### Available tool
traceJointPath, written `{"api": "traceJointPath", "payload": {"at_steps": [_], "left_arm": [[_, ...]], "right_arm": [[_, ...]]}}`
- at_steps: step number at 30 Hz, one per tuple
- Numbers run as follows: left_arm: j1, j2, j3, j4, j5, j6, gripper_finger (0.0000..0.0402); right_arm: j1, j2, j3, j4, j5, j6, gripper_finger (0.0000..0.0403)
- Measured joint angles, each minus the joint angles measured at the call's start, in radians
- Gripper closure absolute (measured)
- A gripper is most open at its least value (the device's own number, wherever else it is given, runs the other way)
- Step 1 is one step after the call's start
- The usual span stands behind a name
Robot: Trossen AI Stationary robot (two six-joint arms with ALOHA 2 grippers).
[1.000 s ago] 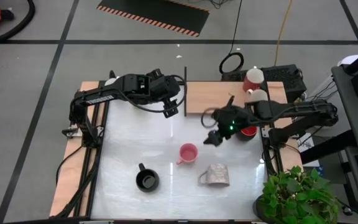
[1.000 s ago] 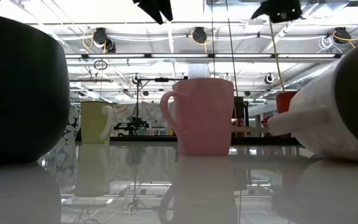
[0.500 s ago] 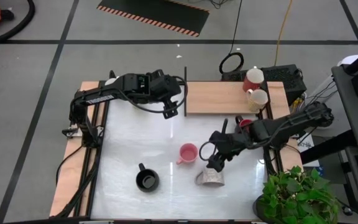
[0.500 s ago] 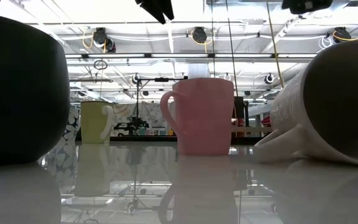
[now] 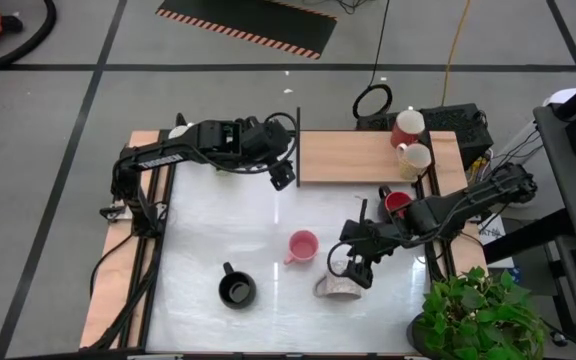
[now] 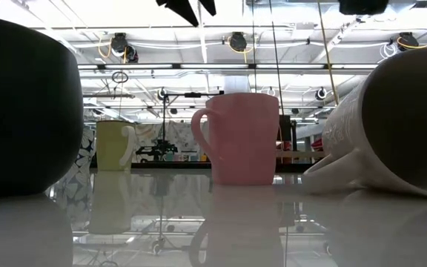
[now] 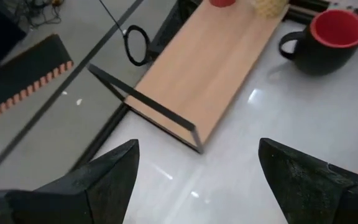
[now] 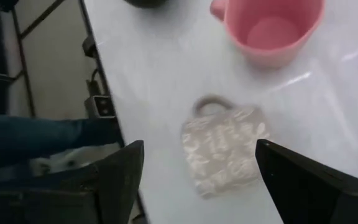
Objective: Place coffee mugs
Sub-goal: Put the gray mug on the shelf
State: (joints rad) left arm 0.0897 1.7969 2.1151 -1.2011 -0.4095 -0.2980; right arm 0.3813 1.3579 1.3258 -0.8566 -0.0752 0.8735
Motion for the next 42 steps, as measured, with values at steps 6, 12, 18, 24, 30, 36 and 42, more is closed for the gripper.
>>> {"api": "traceJointPath", "payload": {"at_steps": [6, 12, 18, 24, 30, 36, 42], "left_arm": [[-0.056, 0.01, 0.0, -0.001, 0.0, -0.078, 0.0069], [-0.116, 0.027, 0.002, -0.019, -0.001, -0.233, 0.0069], [-0.165, 0.071, 0.0, -0.016, -0.007, -0.32, 0.0069], [-0.214, 0.107, 0.0, -0.016, -0.007, -0.352, 0.0069], [-0.248, 0.11, 0.0, -0.017, -0.025, -0.353, 0.0069], [-0.241, 0.11, 0.0, -0.021, -0.036, -0.252, 0.0069], [-0.216, 0.11, 0.0, -0.022, -0.036, -0.227, 0.0069]], "right_arm": [[0.002, 0.0, 0.0, -0.001, 0.052, -0.117, 0.0103], [0.002, 0.0, 0.0, -0.001, 0.049, -0.258, 0.0103], [0.002, 0.0, 0.0, -0.009, 0.049, -0.321, 0.0103], [0.021, 0.0, 0.0, -0.016, 0.051, -0.354, 0.0103], [0.033, 0.0, 0.0, -0.051, 0.096, -0.359, 0.0103], [0.033, 0.0, -0.001, -0.062, 0.131, -0.343, 0.0103], [0.038, -0.001, -0.07, -0.036, 0.101, -0.369, 0.0103]]}}
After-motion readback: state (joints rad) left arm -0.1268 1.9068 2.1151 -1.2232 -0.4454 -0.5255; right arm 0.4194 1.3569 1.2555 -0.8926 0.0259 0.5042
